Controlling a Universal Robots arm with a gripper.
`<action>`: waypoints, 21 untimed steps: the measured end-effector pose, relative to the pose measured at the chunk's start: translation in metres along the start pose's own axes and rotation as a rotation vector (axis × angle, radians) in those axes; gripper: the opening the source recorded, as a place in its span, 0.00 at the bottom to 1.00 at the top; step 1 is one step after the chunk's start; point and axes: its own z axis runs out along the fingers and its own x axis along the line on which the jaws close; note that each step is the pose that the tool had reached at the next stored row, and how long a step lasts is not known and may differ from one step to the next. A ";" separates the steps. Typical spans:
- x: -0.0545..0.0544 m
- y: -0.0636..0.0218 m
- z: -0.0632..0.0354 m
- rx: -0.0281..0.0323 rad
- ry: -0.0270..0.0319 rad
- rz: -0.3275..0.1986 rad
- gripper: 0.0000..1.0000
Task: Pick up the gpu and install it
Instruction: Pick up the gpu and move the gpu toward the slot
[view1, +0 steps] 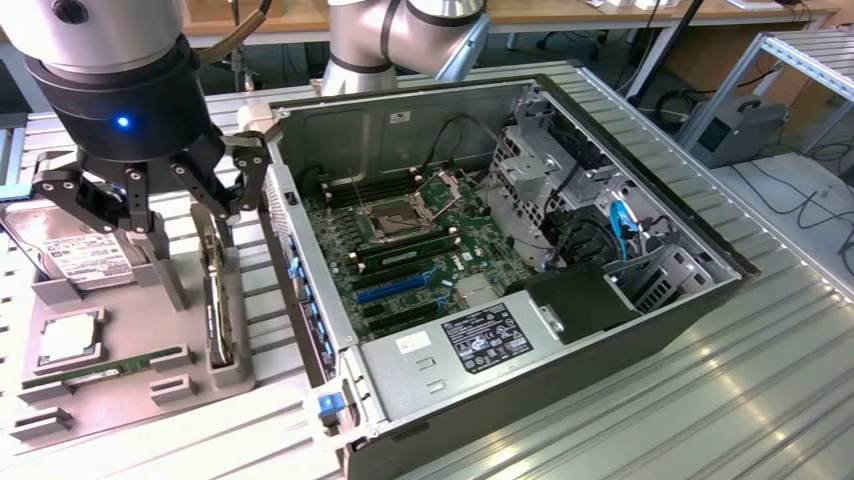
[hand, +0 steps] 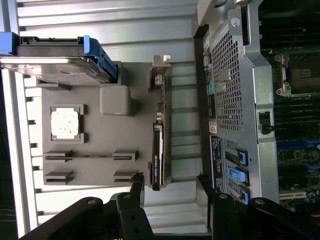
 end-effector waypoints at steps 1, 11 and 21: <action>0.000 0.0000 0.0004 0.0000 0.0000 0.000 0.54; 0.000 -0.0003 0.0060 -0.0001 -0.0001 0.000 0.54; 0.000 -0.0004 0.0107 -0.0001 -0.0001 0.000 0.54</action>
